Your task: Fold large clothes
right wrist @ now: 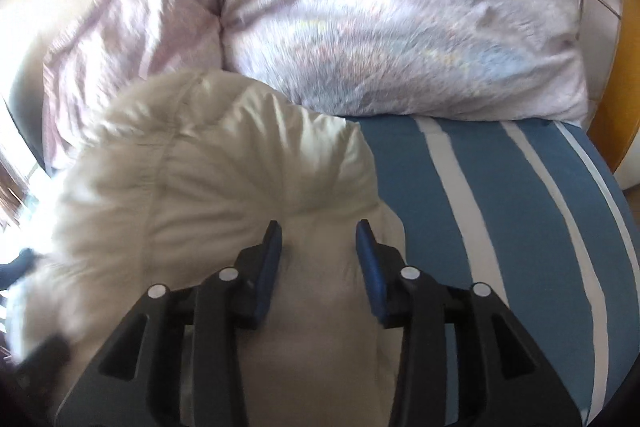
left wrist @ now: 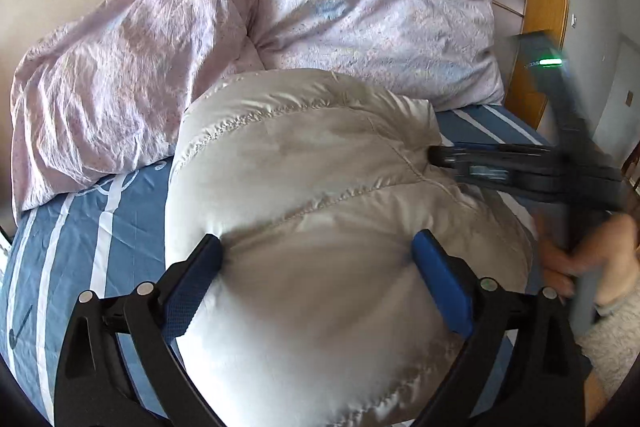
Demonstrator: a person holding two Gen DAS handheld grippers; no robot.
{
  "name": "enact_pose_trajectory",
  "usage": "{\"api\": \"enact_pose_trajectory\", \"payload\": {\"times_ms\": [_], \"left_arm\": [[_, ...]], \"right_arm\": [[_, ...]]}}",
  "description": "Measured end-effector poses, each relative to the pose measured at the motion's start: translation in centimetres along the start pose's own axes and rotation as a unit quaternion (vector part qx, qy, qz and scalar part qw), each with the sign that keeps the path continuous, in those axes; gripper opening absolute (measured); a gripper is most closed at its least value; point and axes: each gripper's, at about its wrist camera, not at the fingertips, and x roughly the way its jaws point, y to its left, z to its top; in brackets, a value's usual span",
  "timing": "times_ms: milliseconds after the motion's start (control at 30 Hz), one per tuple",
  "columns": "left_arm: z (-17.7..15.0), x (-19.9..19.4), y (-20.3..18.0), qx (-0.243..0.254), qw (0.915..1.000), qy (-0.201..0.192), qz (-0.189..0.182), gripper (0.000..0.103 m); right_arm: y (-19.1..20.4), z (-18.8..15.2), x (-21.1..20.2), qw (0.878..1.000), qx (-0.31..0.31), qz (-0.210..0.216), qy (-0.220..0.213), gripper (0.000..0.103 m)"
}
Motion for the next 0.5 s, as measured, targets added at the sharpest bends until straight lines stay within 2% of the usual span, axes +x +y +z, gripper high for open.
{"api": "enact_pose_trajectory", "payload": {"times_ms": [133,233,367,500], "left_arm": [[-0.1,0.0,0.2,-0.002,1.0000,0.002,-0.005,0.098],[-0.3,0.3,0.1,-0.001,1.0000,0.001,-0.006,0.099],[-0.8,0.7,-0.9,0.012,0.9999,-0.002,0.007,0.100],[-1.2,1.2,-1.6,0.019,0.9995,-0.007,0.023,0.101]], "right_arm": [[1.0,-2.4,-2.9,1.000,-0.029,0.002,-0.005,0.043],[1.0,-3.8,-1.6,0.999,-0.040,-0.016,0.014,0.050],[-0.8,-4.5,0.3,0.999,0.005,0.026,0.031,0.052],[-0.8,-5.2,0.8,0.999,-0.001,0.025,0.020,0.052]]}}
